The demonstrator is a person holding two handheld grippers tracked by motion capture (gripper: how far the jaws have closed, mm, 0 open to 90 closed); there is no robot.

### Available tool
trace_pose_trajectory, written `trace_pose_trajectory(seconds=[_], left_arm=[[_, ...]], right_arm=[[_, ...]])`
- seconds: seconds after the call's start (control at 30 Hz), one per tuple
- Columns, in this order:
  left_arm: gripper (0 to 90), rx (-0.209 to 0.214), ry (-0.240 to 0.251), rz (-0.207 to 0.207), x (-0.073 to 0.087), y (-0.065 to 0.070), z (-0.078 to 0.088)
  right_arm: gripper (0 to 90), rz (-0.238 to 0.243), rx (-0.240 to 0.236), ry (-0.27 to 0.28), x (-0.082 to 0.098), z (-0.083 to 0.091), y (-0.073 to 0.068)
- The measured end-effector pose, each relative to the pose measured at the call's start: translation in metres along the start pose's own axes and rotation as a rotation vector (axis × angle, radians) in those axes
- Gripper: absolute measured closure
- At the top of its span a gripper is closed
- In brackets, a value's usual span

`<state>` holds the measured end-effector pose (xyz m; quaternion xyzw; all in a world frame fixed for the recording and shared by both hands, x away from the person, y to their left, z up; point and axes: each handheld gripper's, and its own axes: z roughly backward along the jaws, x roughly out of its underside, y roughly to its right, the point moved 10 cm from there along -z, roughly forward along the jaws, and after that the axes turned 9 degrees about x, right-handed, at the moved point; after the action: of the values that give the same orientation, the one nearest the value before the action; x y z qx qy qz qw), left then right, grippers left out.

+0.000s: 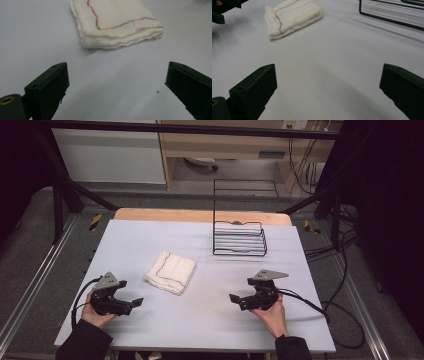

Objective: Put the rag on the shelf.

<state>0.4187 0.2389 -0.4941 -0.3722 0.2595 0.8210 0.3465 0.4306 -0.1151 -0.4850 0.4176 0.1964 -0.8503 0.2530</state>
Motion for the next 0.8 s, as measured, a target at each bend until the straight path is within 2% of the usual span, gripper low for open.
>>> trace_pose_trajectory(seconds=[0.4,0.43,0.47,0.6,0.8], left_arm=[[4.7,-0.001,0.004,0.001,-0.001,0.000,0.001],[4.7,-0.001,0.004,0.002,-0.001,0.000,0.001],[4.7,-0.001,0.004,0.002,-0.001,0.000,0.001],[4.9,0.000,0.003,0.000,-0.001,0.000,0.001],[4.9,0.000,0.003,0.001,-0.001,0.000,0.001]], right_arm=[[9.8,0.068,-0.035,-0.020,-0.026,-0.042,-0.056],[9.8,0.068,-0.035,-0.020,-0.026,-0.042,-0.056],[12.5,0.088,-0.040,-0.020,-0.029,-0.050,-0.065],[16.3,0.124,-0.062,-0.024,-0.034,-0.063,-0.086],[21.6,0.147,-0.081,-0.033,-0.042,-0.081,-0.105]])
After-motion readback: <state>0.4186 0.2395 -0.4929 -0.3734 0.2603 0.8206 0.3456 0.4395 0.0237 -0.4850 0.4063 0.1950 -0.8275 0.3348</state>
